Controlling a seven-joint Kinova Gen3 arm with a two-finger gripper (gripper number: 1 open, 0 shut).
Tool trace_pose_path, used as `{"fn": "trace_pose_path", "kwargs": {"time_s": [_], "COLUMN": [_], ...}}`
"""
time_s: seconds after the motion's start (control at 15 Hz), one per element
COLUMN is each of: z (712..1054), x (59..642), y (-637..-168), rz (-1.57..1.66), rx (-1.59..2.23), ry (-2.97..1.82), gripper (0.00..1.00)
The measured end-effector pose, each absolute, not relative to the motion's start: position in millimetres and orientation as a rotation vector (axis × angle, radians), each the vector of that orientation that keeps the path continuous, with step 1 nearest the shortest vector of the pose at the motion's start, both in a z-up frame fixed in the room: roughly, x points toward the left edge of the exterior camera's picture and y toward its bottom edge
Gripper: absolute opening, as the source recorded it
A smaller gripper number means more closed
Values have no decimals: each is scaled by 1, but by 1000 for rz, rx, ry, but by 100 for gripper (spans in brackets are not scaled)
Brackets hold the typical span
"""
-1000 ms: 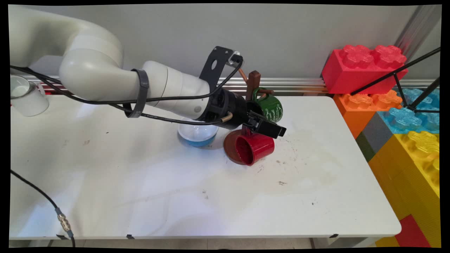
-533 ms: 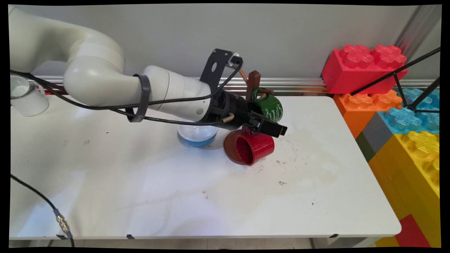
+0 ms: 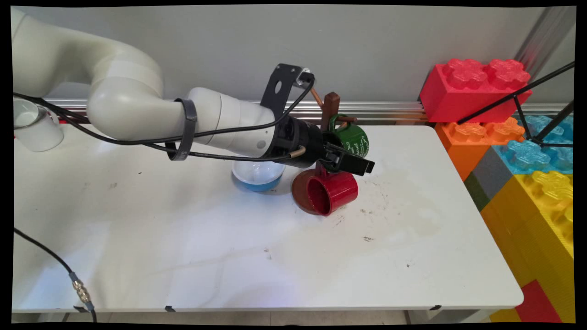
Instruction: Pick up the green mug from the rack
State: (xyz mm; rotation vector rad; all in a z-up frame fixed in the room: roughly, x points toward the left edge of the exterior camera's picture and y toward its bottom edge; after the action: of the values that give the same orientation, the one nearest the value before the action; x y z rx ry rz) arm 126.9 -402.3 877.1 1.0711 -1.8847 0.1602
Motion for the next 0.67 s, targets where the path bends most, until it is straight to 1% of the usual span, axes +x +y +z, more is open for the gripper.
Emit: {"fn": "trace_pose_path", "kwargs": {"time_s": [0.67], "z": [877], "x": [128], "y": [-406], "rz": [162], "rx": [1084], "ry": [-1859], "gripper": [100]}}
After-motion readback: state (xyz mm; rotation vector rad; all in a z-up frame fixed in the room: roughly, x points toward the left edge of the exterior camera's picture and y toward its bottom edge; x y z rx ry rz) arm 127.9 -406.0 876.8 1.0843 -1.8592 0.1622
